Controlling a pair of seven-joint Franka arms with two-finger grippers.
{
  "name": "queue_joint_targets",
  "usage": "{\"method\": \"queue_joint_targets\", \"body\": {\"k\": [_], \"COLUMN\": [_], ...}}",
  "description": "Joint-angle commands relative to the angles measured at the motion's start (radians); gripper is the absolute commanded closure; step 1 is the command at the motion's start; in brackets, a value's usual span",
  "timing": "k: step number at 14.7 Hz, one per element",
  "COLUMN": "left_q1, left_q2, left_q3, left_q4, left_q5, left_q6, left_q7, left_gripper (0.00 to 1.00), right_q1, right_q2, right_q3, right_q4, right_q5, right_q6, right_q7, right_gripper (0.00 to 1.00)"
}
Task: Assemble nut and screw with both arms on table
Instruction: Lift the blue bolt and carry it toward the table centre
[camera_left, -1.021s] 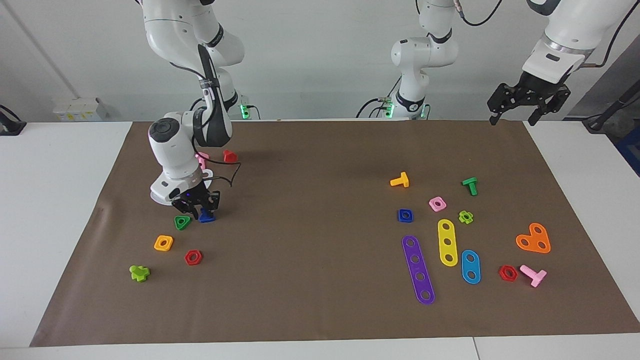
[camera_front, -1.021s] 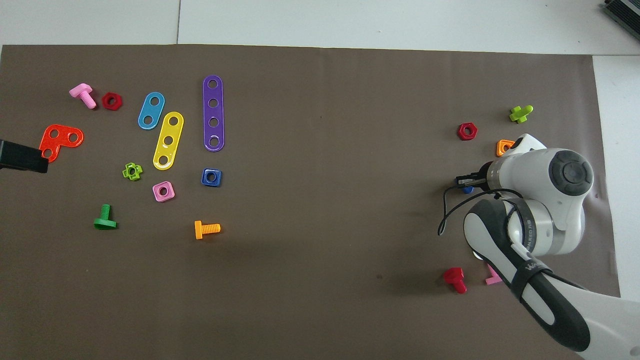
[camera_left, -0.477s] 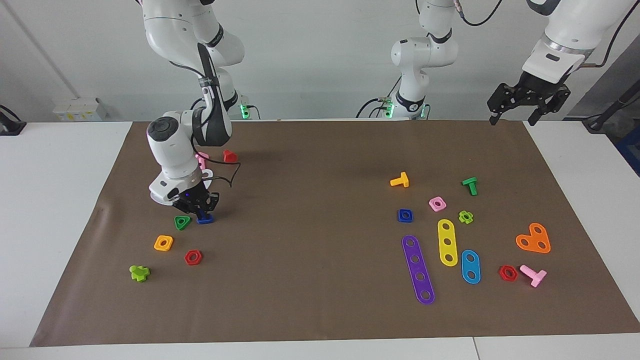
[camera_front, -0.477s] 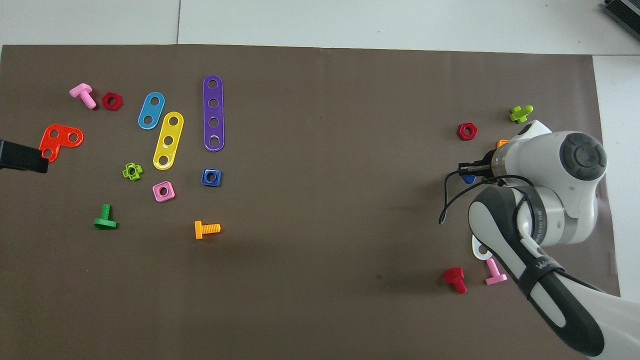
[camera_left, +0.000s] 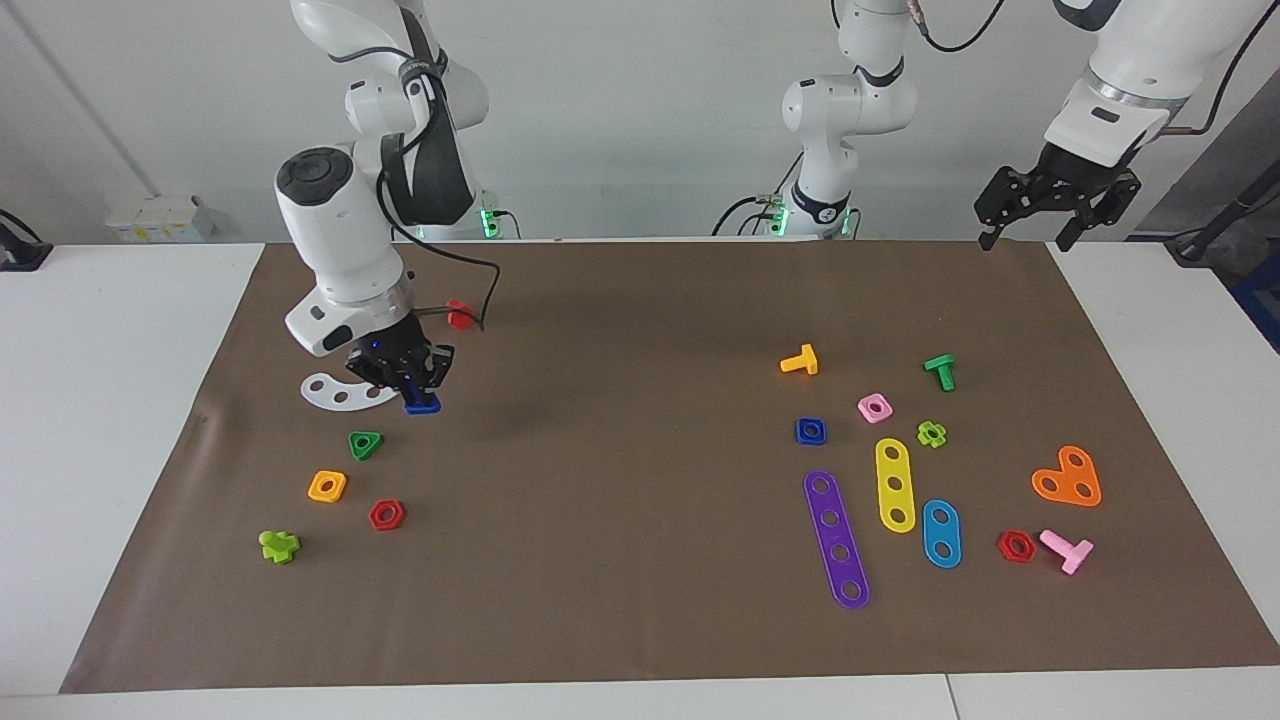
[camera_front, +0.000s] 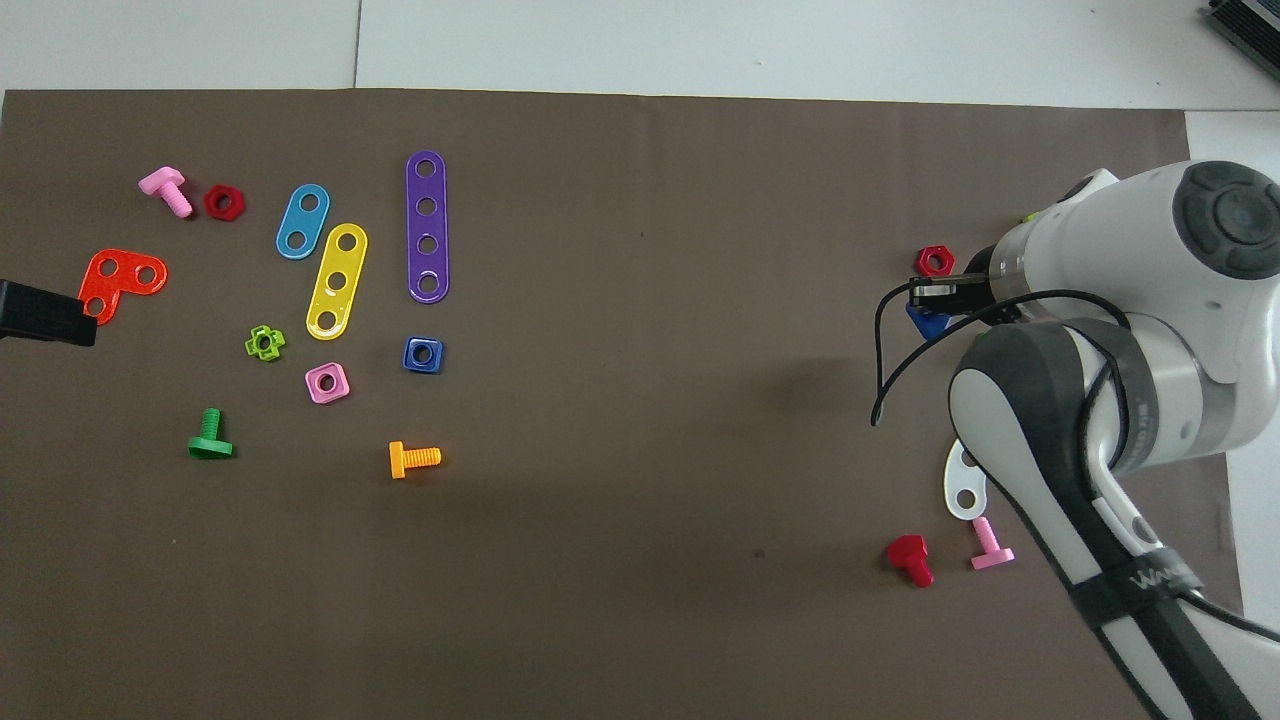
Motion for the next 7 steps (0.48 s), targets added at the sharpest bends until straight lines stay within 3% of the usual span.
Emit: {"method": "queue_joint_targets", "body": {"k": [1, 7], "left_q1": [0.015, 0.015], "left_q2": [-0.028, -0.028], "left_q3": [-0.009, -0.009], "left_q4": [-0.028, -0.027], "left_q5": [0.002, 0.002], "left_q6": [-0.003, -0.003], "left_q7": [0.006, 0.006], "left_gripper": [0.00, 0.00], "right_q1": [0.059, 0.239], "right_q2": [0.021, 0.109], "right_q3": [0.002, 0.000], "right_q4": [0.073, 0.139], "right_q5": [-0.015, -0.023], "right_q6": [-0.045, -0.018], "right_q7": [0.103, 0.382], "right_gripper": [1.00, 1.00]}}
